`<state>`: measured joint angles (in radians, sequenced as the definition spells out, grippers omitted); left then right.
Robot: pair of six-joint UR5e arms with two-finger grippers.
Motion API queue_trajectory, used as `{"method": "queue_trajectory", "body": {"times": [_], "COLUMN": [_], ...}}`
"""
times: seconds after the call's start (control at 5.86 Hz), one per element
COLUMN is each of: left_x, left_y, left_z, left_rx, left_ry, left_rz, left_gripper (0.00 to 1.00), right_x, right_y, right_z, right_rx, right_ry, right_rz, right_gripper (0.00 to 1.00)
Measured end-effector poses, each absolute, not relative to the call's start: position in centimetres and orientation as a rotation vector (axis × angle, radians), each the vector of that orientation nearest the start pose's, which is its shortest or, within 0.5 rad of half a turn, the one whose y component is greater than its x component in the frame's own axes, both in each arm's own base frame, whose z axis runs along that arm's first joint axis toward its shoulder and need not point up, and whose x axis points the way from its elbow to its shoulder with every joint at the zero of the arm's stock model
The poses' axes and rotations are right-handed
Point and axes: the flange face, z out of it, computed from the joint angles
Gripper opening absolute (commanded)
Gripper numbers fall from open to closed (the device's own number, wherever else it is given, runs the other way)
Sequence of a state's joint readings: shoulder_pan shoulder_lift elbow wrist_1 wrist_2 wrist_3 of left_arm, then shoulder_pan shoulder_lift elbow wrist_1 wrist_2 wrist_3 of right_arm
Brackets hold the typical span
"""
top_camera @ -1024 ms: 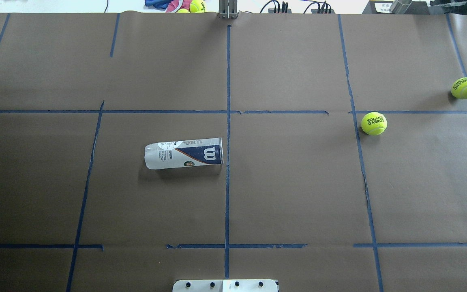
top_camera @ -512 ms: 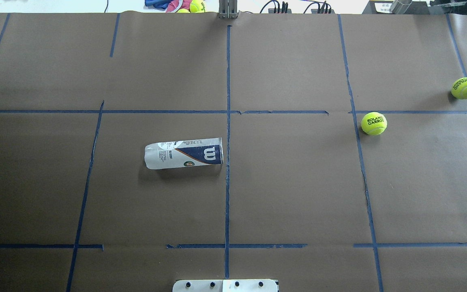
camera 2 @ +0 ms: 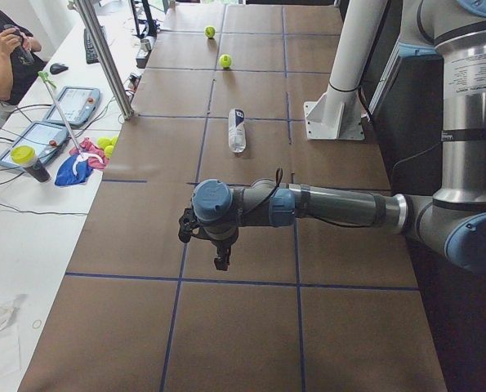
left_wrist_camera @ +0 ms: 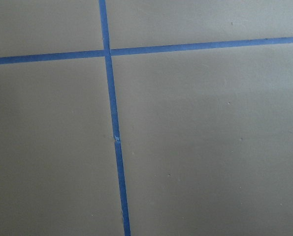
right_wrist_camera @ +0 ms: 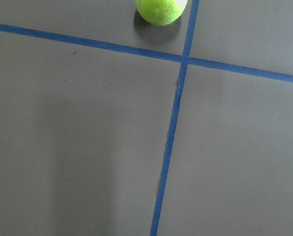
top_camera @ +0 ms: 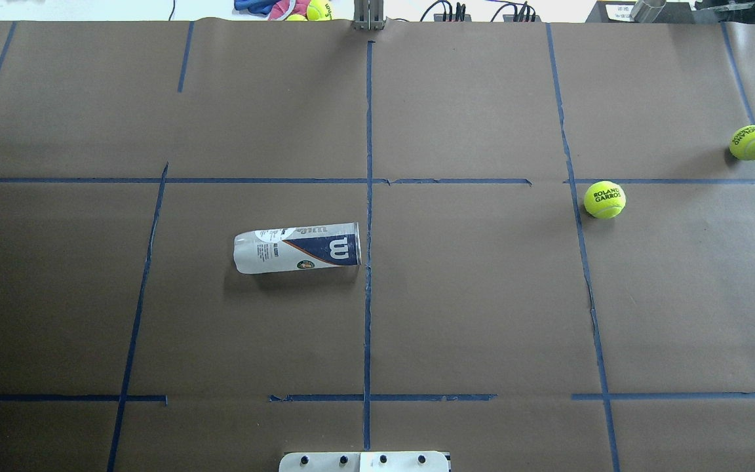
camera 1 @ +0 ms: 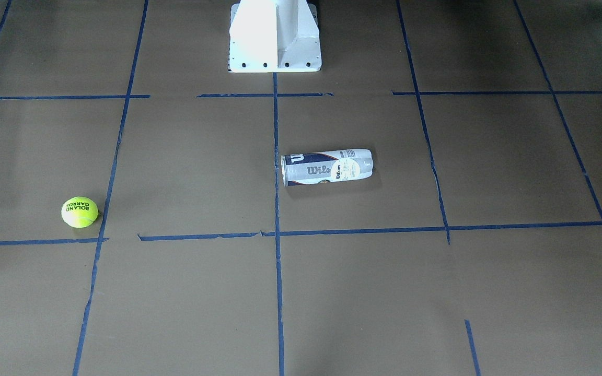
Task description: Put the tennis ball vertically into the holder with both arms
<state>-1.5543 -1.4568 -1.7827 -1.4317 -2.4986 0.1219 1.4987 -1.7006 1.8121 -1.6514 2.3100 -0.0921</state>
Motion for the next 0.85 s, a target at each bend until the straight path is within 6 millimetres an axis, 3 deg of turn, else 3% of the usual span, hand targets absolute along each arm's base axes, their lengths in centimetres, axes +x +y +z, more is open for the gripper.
{"method": "queue_trajectory", "body": {"times": [0.85], "left_x": [-4.26], "left_y": [-44.05], "left_z": [60.21], "left_rx": [0.058], "left_ry": [0.928], "left_rz": [0.145], "left_gripper": [1.0], "right_x": [3.07], "right_y": [-43.89], "right_z": [61.07], "right_rx": [0.033], "right_ry": [-0.739], "right_rz": [-0.172], "right_gripper": [1.0]}}
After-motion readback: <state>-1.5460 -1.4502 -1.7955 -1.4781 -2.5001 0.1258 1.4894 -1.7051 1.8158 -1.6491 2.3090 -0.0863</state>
